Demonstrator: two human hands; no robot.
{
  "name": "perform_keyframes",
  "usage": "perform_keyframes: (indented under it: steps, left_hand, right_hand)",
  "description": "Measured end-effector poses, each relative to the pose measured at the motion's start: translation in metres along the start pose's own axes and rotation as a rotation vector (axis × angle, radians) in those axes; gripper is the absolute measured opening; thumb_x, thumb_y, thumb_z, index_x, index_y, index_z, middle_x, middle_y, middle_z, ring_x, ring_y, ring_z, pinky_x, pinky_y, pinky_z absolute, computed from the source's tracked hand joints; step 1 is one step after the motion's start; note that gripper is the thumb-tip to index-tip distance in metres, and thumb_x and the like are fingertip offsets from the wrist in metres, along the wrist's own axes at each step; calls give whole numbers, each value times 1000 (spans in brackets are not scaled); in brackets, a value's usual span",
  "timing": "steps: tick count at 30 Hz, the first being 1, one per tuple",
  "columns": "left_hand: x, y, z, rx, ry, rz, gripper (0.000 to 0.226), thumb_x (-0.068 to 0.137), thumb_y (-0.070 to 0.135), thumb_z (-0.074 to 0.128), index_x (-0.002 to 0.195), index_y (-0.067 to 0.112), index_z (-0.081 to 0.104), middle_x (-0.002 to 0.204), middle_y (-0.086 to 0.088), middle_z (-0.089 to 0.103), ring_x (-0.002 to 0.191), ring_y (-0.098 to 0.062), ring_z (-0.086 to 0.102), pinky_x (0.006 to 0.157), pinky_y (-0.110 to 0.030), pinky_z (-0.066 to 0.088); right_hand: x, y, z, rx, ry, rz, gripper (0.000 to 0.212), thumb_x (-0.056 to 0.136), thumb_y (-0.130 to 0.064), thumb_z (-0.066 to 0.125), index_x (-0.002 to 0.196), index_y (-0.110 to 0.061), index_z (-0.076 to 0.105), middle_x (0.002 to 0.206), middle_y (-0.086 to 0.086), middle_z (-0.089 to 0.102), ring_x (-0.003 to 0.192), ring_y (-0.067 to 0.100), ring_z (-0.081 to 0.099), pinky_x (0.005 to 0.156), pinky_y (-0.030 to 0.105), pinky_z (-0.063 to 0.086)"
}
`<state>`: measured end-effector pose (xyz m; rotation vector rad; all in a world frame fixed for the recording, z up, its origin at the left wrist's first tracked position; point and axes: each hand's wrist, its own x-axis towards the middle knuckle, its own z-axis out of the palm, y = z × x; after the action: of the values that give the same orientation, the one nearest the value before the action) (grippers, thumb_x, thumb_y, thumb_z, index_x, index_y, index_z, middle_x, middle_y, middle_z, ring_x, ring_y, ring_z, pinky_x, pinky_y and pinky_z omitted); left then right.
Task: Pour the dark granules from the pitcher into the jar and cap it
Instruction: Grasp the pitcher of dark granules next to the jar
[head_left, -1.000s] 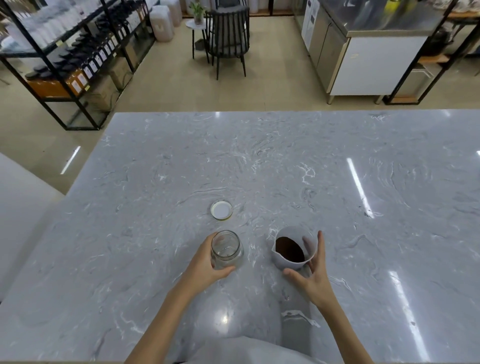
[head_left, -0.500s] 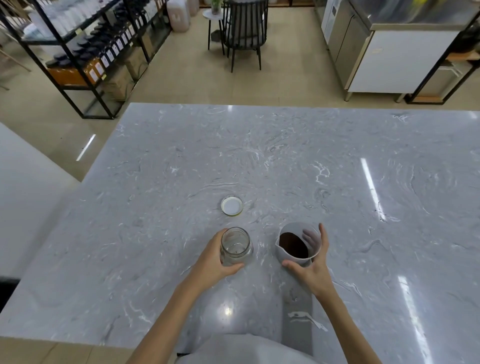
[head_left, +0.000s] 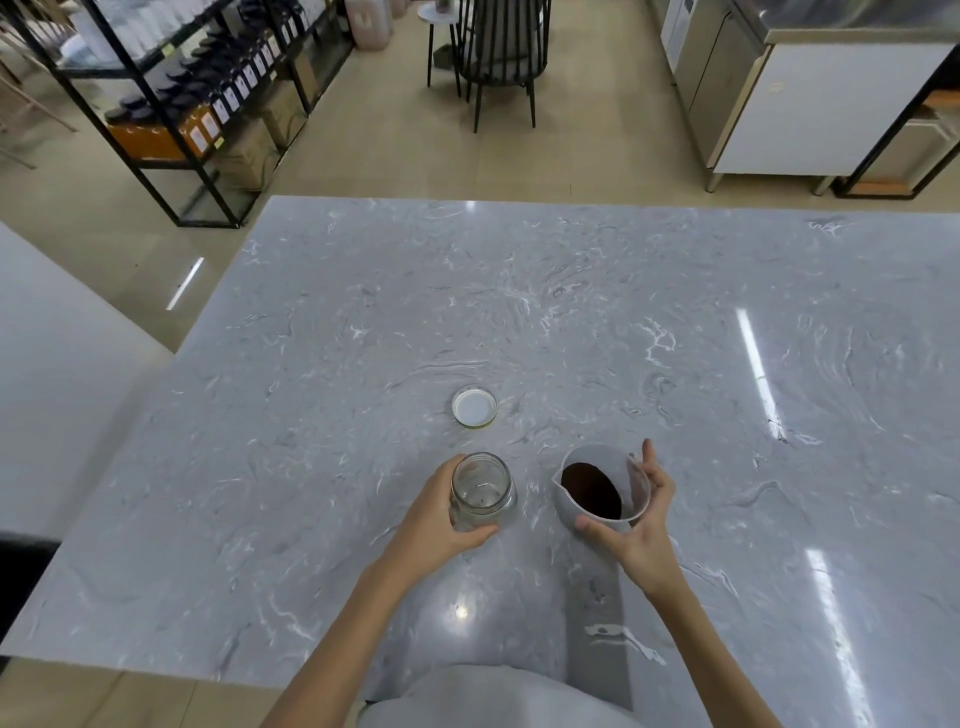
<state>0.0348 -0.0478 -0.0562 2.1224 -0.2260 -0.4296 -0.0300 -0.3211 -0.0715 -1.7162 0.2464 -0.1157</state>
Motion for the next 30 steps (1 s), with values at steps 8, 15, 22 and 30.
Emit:
perform_keyframes:
  steps: [8,15,22,30]
  left_hand:
    - [1,2,-2,8,-10,0,89,75,30,92,148,31,41,140,14,56,117,0,57,96,-20,45]
    - [3,5,-6,7,-40,1,87,71,36,92,142,43,41,137,24,56,119,11,55,97,-14,43]
    - [15,8,-8,14,-119,-3,98,70,35,93,147,32,34,137,13,58,127,-6,57,111,-32,45]
    - [17,4,-5,-10,-123,49,92,69,31,92,144,31,39,134,14,60,125,-2,58,110,-30,45]
  right_hand:
    - [9,-1,8,-2,51,-24,99,57,-30,93,135,-40,34,139,-3,51,131,9,50,105,17,41]
    - [9,-1,17,26,24,9,97,59,-40,94,133,-40,30,149,-22,38,138,0,41,103,21,45]
    - [19,-22,-13,13,159,-58,85,63,-25,92,133,-28,44,134,-5,59,126,10,56,110,39,43]
    - [11,-48,-53,-80,173,-133,83,63,-32,92,131,-32,45,131,-14,59,126,12,57,103,35,48]
